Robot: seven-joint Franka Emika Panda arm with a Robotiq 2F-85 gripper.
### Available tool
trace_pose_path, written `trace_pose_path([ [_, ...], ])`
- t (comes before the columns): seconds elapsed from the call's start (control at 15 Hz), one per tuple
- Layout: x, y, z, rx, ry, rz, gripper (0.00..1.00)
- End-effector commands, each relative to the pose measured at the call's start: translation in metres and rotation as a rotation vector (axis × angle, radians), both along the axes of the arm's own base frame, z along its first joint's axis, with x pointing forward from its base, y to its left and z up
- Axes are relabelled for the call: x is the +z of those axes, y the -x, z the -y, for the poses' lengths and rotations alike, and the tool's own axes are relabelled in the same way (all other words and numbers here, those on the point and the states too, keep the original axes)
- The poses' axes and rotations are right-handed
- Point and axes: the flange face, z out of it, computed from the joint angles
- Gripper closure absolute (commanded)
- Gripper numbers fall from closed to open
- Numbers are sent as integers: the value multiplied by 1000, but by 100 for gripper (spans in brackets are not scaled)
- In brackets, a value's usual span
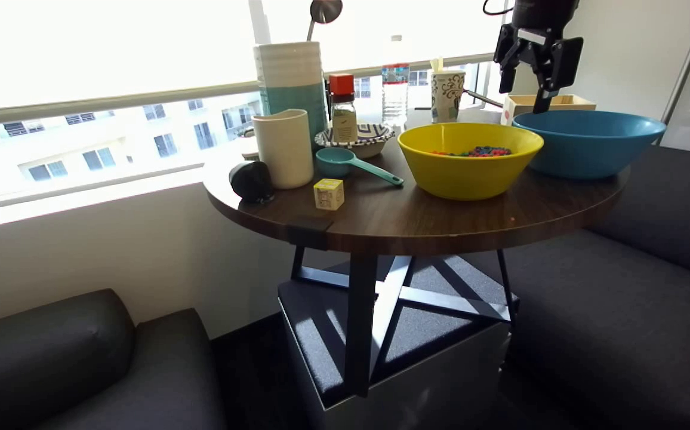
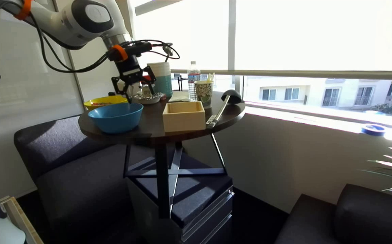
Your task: Switch the positions of the blue bowl and the yellow bowl by sliding the blue bowl to the right and sliding the yellow bowl to the right on the table
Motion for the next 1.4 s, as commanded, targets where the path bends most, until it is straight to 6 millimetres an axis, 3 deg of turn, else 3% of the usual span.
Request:
trace_pose_path([
  [0.0, -5, -16, 2, 46, -25, -21, 0],
  [0.47, -16, -42, 5, 63, -57, -3, 0],
  [1.33, -2, -85, 23, -65, -90, 169, 0],
])
